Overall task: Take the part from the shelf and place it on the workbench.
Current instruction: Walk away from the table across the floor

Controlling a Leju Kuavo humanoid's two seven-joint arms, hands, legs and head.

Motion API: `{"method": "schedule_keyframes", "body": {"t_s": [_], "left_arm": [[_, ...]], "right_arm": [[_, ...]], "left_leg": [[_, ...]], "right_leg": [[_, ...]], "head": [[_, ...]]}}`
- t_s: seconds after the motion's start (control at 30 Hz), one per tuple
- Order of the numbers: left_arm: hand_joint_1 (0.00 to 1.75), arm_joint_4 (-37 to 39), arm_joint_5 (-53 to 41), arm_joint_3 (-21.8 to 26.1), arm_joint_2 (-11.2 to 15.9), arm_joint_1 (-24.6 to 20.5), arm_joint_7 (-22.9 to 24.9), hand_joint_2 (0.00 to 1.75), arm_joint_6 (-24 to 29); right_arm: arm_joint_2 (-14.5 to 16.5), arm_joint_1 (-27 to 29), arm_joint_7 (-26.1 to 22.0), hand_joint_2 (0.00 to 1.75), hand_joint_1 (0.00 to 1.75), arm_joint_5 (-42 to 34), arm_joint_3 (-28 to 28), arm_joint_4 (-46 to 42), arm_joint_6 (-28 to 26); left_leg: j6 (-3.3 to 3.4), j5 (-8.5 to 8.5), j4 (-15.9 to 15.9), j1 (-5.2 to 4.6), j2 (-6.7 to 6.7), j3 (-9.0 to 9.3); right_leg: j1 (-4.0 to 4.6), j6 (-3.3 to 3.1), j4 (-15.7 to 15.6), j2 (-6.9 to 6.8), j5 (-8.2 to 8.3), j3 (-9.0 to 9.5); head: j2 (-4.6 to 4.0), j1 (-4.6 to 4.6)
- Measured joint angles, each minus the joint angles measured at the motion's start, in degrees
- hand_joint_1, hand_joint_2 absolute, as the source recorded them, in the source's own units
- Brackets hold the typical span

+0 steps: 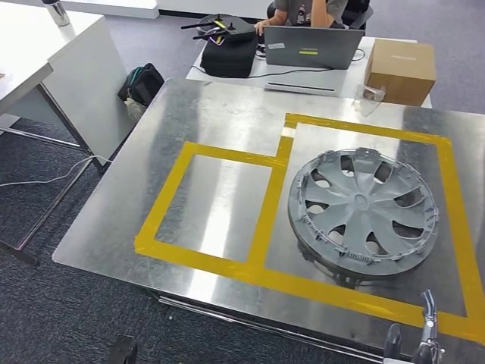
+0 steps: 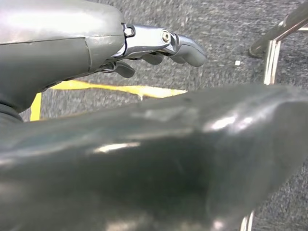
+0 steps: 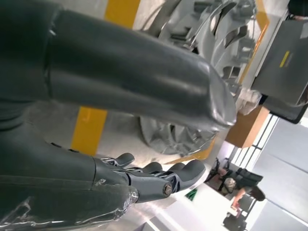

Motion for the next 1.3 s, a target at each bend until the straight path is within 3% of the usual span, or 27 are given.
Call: {"method": "schedule_keyframes", "body": {"t_s": [0.07, 0.1, 0.13, 0.17, 0.23, 0.3, 0.37, 0.43, 0.47, 0.5, 0.57, 0.6, 0.63, 0.67, 0.7, 0.77, 0.8, 0.83, 0.87, 0.93, 0.97, 1.0, 1.1, 1.13, 1.2, 1.27, 1.3], "left_arm": [[0.0, 0.0, 0.0, 0.4, -0.2, 0.1, -0.2, 0.0, 0.0], [0.0, 0.0, 0.0, 0.5, -0.2, 0.2, -0.2, 0.0, 0.0], [0.0, 0.0, 0.0, 0.6, -0.3, 0.3, -0.2, 0.0, 0.0], [0.0, 0.0, 0.0, 0.6, -0.3, 0.3, -0.2, 0.0, 0.0], [0.0, 0.0, 0.0, 0.7, -0.3, 0.3, -0.2, 0.0, 0.0], [0.0, 0.0, 0.1, 0.7, -0.4, 0.1, -0.2, 0.0, 0.0], [0.0, 0.0, 0.1, 0.7, -0.5, 0.0, -0.3, 0.0, 0.0], [0.0, 0.0, 0.1, 0.9, -0.5, 0.3, -0.3, 0.0, 0.0], [0.0, 0.1, 0.1, 1.0, -0.5, 0.4, -0.3, 0.0, 0.0], [0.0, 0.1, 0.1, 1.1, -0.4, 0.5, -0.3, 0.0, 0.0], [0.0, 0.1, 0.1, 1.3, -0.3, 0.5, -0.3, 0.0, 0.0], [0.0, 0.1, 0.2, 1.3, -0.4, 0.5, -0.3, 0.0, 0.0], [0.0, 0.1, 0.1, 1.3, -0.4, 0.5, -0.3, 0.0, 0.0], [0.0, 0.1, 0.1, 1.4, -0.5, 0.5, -0.3, 0.0, 0.0], [0.0, 0.1, 0.1, 1.4, -0.5, 0.5, -0.3, 0.0, 0.0], [0.0, 0.1, 0.1, 1.4, -0.5, 0.5, -0.3, 0.0, 0.0], [0.0, 0.1, 0.1, 1.4, -0.5, 0.5, -0.3, 0.0, 0.0], [0.0, 0.1, 0.1, 1.4, -0.5, 0.5, -0.3, 0.0, 0.0], [0.0, 0.1, 0.1, 1.4, -0.5, 0.5, -0.3, 0.0, 0.0], [0.0, 0.1, 0.1, 1.5, -0.5, 0.6, -0.3, 0.0, 0.0], [0.0, 0.1, 0.1, 1.5, -0.5, 0.6, -0.3, 0.0, 0.0], [0.0, 0.1, 0.1, 1.5, -0.4, 0.7, -0.3, 0.0, 0.0], [0.0, 0.1, 0.1, 1.6, -0.5, 0.8, -0.3, 0.0, 0.0], [0.0, 0.1, 0.1, 1.6, -0.5, 0.8, -0.3, 0.0, 0.0], [0.0, 0.1, 0.1, 1.6, -0.6, 0.8, -0.3, 0.0, 0.0], [0.0, 0.1, 0.1, 1.6, -0.5, 0.7, -0.3, 0.0, 0.0], [0.0, 0.1, 0.1, 1.6, -0.5, 0.6, -0.3, 0.0, 0.0]], "right_arm": [[0.7, -0.2, -0.2, 0.0, 0.0, -0.4, -1.0, 0.3, 0.0], [1.0, -0.2, -0.2, 0.0, 0.0, -0.4, -1.4, 0.5, 0.0], [1.2, -0.3, -0.2, 0.0, 0.0, -0.5, -1.7, 0.6, 0.0], [1.4, -0.3, -0.2, 0.0, 0.0, -0.5, -2.0, 0.7, 0.0], [1.7, -0.4, -0.2, 0.0, 0.0, -0.5, -2.4, 0.9, 0.0], [1.9, -0.5, -0.2, 0.0, 0.0, -0.5, -2.7, 1.0, -0.1], [2.1, -0.5, -0.3, 0.0, 0.0, -0.5, -2.9, 1.1, -0.1], [2.2, -0.5, -0.3, 0.0, 0.0, -0.5, -3.1, 1.2, -0.1], [2.3, -0.4, -0.3, 0.0, 0.0, -0.5, -3.2, 1.3, -0.1], [2.3, -0.4, -0.3, 0.0, 0.0, -0.5, -3.3, 1.4, -0.1], [2.3, -0.4, -0.3, 0.0, 0.0, -0.5, -3.4, 1.5, -0.1], [2.3, -0.5, -0.3, 0.0, 0.0, -0.5, -3.4, 1.6, -0.1], [2.3, -0.5, -0.3, 0.0, 0.0, -0.5, -3.4, 1.6, -0.1], [2.3, -0.5, -0.3, 0.0, 0.0, -0.5, -3.5, 1.7, -0.1], [2.3, -0.5, -0.3, 0.0, 0.0, -0.5, -3.5, 1.7, -0.1], [2.3, -0.6, -0.3, 0.0, 0.0, -0.5, -3.6, 1.8, -0.1], [2.3, -0.7, -0.3, 0.0, 0.0, -0.5, -3.6, 1.8, -0.1], [2.3, -0.8, -0.3, 0.0, 0.0, -0.5, -3.6, 1.8, -0.1], [2.4, -0.9, -0.3, 0.0, 0.0, -0.5, -3.6, 1.8, -0.1], [2.4, -0.8, -0.3, 0.0, 0.0, -0.5, -3.7, 1.9, -0.2], [2.5, -0.8, -0.3, 0.0, 0.0, -0.5, -3.8, 1.9, -0.2], [2.5, -0.9, -0.3, 0.0, 0.0, -0.5, -3.8, 1.9, -0.2], [2.7, -0.9, -0.3, 0.0, 0.0, -0.5, -4.0, 1.9, -0.2], [2.7, -0.9, -0.3, 0.0, 0.0, -0.5, -4.1, 1.9, -0.2], [2.7, -0.9, -0.3, 0.0, 0.0, -0.5, -4.2, 2.0, -0.2], [2.7, -0.9, -0.3, 0.0, 0.0, -0.5, -4.3, 2.0, -0.2], [2.7, -0.9, -0.3, 0.0, 0.0, -0.5, -4.3, 2.0, -0.2]], "left_leg": [[-0.33, -4.8, 7.3, 0.04, 0.01, -2.86], [-0.37, -6.38, 10.6, 0.06, 0.01, -3.96], [-0.32, -6.78, 12.4, 0.07, 0.01, -4.25], [-0.18, -6.01, 12.0, 0.07, 0.01, -3.47], [0.27, -2.91, 6.0, 0.05, 0.01, 1.05], [0.69, -1.64, -1.9, -0.13, -0.04, 6.14], [1.1, -1.69, -5.1, -0.56, -0.13, 7.69], [1.85, -0.61, -5.4, -0.77, 0.0, 6.76], [2.35, 0.06, -5.5, -0.77, 0.13, 6.2], [2.75, 0.78, -5.6, -0.68, 0.26, 5.53], [3.19, 2.05, -5.5, -0.68, 0.38, 4.06], [3.22, 2.7, -5.5, -0.73, 0.43, 3.24], [3.21, 3.36, -5.4, -0.79, 0.49, 2.38], [3.15, 4.0, -5.3, -0.82, 0.55, 1.48], [3.04, 4.61, -5.2, -0.82, 0.6, 0.62], [2.62, 5.6, -4.8, -0.83, 0.61, -0.77], [2.34, 6.05, -4.6, -0.88, 0.62, -1.22], [2.06, 6.53, -4.4, -0.93, 0.61, -1.49], [1.78, 7.01, -4.3, -0.95, 0.62, -1.67], [1.24, 7.61, -4.2, -0.79, 0.59, -1.93], [0.92, 6.82, -3.6, -0.7, 0.56, -2.24], [0.59, 4.95, -2.1, -0.62, 0.53, -2.81], [-0.17, -3.36, 8.0, -0.28, 0.51, -5.62], [-0.29, -4.51, 11.0, -0.19, 0.51, -6.08], [-0.36, -2.85, 11.9, -0.06, 0.51, -4.48], [-0.27, 0.02, 5.2, 0.1, 0.5, 1.08], [-0.15, 0.46, 0.6, 0.15, 0.45, 4.39]], "right_leg": [[0.2, -0.65, 0.0, -0.12, 0.77, -1.16], [0.34, -0.79, 0.0, -0.18, 1.23, -1.82], [0.49, -0.83, 0.0, -0.21, 1.71, -2.48], [0.62, -0.8, 0.0, -0.21, 2.23, -3.12], [0.8, -0.61, 0.1, -0.16, 3.36, -4.31], [0.96, -0.15, 0.1, -0.13, 4.46, -5.14], [0.85, 0.5, -0.2, -0.19, 5.6, -5.43], [0.5, 1.18, -0.7, -0.19, 6.38, -5.64], [0.4, 1.45, -0.1, -0.19, 5.41, -6.05], [0.38, 1.65, 1.5, -0.19, 3.27, -6.66], [0.43, 1.82, 8.0, -0.23, -3.07, -8.18], [0.47, 1.87, 11.7, -0.22, -5.35, -8.61], [0.53, 1.86, 14.4, -0.22, -6.28, -8.48], [0.58, 1.83, 15.5, -0.22, -5.88, -7.52], [0.62, 1.8, 14.4, -0.22, -4.57, -5.56], [0.67, 1.76, 6.9, -0.23, -2.85, 0.97], [0.7, 1.64, 2.5, -0.2, -3.13, 4.16], [0.75, 1.51, -0.7, -0.17, -3.74, 6.18], [0.87, 1.32, -2.5, -0.14, -4.4, 7.06], [0.95, 0.58, -2.8, -0.25, -3.99, 6.33], [0.92, 0.06, -2.8, -0.35, -3.57, 5.91], [0.82, -0.47, -2.9, -0.46, -3.01, 5.37], [0.8, -1.13, -2.9, -0.63, -1.05, 3.22], [0.84, -1.11, -2.8, -0.68, -0.37, 2.5], [0.86, -0.9, -2.7, -0.72, 1.0, 0.94], [0.88, -0.4, -2.6, -0.69, 2.22, -0.5], [0.96, -0.09, -2.5, -0.69, 2.69, -1.02]], "head": [[0.0, -0.12], [0.0, -0.13], [0.0, -0.12], [0.0, -0.12], [0.0, -0.12], [0.0, -0.07], [0.0, -0.13], [0.0, -0.34], [0.0, -0.31], [0.0, -0.3], [0.0, -0.11], [0.0, -0.07], [0.0, -0.03], [0.0, -0.02], [0.0, -0.01], [0.0, 0.02], [0.0, -0.01], [0.0, 0.01], [0.01, 0.03], [0.01, 0.12], [0.01, 0.05], [0.0, -0.08], [0.0, -0.43], [0.0, -0.42], [0.0, -0.43], [0.0, -0.45], [0.0, -0.43]]}}
